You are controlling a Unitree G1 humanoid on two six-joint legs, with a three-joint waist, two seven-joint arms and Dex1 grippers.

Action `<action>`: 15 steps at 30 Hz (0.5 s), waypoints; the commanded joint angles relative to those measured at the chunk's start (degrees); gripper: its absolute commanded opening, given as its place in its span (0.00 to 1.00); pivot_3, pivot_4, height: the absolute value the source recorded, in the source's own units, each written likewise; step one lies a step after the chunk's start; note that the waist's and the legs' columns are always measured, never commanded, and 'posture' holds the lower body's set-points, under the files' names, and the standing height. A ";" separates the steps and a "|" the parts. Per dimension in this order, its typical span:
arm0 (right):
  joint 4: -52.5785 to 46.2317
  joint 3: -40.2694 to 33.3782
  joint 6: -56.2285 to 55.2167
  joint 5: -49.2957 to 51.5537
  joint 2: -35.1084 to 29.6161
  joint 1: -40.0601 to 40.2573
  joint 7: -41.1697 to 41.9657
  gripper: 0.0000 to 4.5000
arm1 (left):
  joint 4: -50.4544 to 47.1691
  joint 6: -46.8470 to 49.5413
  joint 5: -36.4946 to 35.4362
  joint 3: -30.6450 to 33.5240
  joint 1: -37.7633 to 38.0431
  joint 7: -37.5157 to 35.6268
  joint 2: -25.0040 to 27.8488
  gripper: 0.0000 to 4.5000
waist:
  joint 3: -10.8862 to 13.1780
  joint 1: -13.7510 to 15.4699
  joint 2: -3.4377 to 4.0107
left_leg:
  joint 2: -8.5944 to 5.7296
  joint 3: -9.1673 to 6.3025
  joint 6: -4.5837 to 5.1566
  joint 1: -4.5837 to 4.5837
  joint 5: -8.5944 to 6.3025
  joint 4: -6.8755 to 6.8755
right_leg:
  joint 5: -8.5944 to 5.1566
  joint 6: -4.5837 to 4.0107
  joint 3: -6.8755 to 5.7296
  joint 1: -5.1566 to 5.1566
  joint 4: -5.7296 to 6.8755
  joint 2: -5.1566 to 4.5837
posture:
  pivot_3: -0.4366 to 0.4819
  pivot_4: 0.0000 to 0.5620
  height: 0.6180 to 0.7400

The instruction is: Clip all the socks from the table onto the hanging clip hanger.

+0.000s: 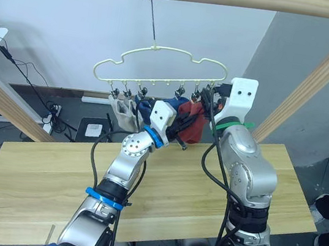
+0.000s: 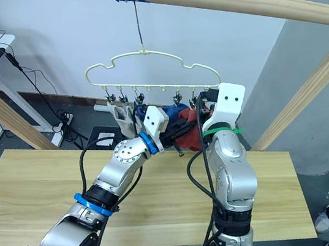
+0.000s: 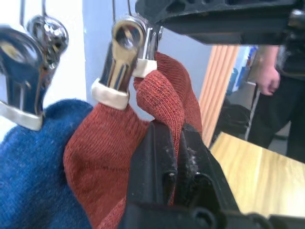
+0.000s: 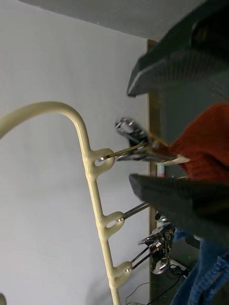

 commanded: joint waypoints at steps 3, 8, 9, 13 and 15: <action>-9.46 0.12 4.14 3.97 -4.72 2.28 5.84 1.00 | -4.16 2.27 -1.58 0.21 2.22 -4.22 3.64 0.44 | 0.00 -0.12 0.00 | 0.00 0.01 0.00 0.00 0.00 0.00 | -0.01 0.02 0.01 0.00 0.00 0.00 | 0.15 0.39 1.00; -16.82 -1.08 9.24 10.83 -21.89 5.67 20.54 1.00 | -15.68 7.46 -4.18 1.30 12.33 -12.02 14.78 0.79 | 0.01 -0.64 0.01 | 0.02 0.01 0.00 0.00 0.00 -0.07 | -0.05 0.06 0.01 -0.02 -0.04 0.00 | 0.17 0.36 1.00; -17.33 -1.40 9.34 12.43 -24.94 5.83 23.47 1.00 | -18.29 9.23 -5.53 1.96 14.01 -13.35 16.70 0.85 | 0.01 -0.75 0.01 | 0.01 0.03 0.00 0.00 0.00 -0.07 | -0.05 0.06 0.03 -0.02 -0.03 -0.01 | 0.17 0.36 1.00; -16.94 -2.31 7.44 16.02 -32.73 5.22 30.59 1.00 | -26.04 14.47 -9.74 4.64 17.65 -16.67 22.70 1.00 | 0.01 -0.48 0.01 | 0.03 -0.05 0.01 0.02 0.00 -0.02 | -0.20 0.31 -0.04 0.02 -0.04 0.01 | 0.18 0.35 1.00; -15.82 -3.47 5.12 18.92 -39.41 4.24 39.25 1.00 | -32.34 19.86 -13.76 9.42 21.55 -20.63 30.14 1.00 | 0.03 -0.52 -0.02 | 0.02 -0.05 0.03 0.05 0.02 0.01 | -0.22 0.33 -0.03 0.09 -0.05 0.01 | 0.20 0.33 1.00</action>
